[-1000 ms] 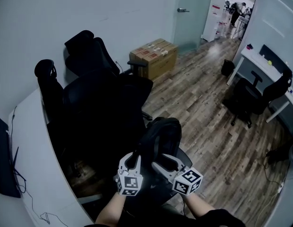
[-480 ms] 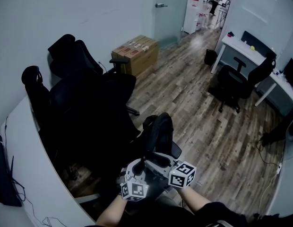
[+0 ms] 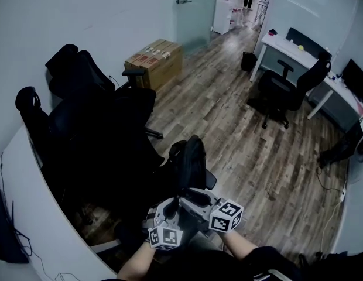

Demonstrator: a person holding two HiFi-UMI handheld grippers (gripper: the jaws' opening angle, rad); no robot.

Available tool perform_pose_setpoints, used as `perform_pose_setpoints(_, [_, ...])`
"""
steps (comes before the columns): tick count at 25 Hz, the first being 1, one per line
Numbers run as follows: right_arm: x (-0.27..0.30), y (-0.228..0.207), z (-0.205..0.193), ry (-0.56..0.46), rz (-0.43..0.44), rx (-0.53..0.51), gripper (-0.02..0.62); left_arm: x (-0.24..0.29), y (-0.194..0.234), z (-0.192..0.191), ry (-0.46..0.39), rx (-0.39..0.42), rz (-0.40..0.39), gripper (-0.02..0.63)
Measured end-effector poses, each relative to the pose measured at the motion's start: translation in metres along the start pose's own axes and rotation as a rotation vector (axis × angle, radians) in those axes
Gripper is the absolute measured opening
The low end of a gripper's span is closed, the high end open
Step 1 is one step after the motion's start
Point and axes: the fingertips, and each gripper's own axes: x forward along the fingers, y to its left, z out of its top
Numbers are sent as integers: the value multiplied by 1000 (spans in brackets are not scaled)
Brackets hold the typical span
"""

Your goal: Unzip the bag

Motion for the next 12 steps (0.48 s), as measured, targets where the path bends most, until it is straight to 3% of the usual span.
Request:
perform_pose_setpoints(9, [-10, -1, -10, 28, 39, 19, 188, 5, -18, 3, 0, 6, -22, 66])
perform_pose_setpoints(12, [-13, -5, -10, 20, 26, 43, 113, 6, -20, 4, 3, 10, -23, 66])
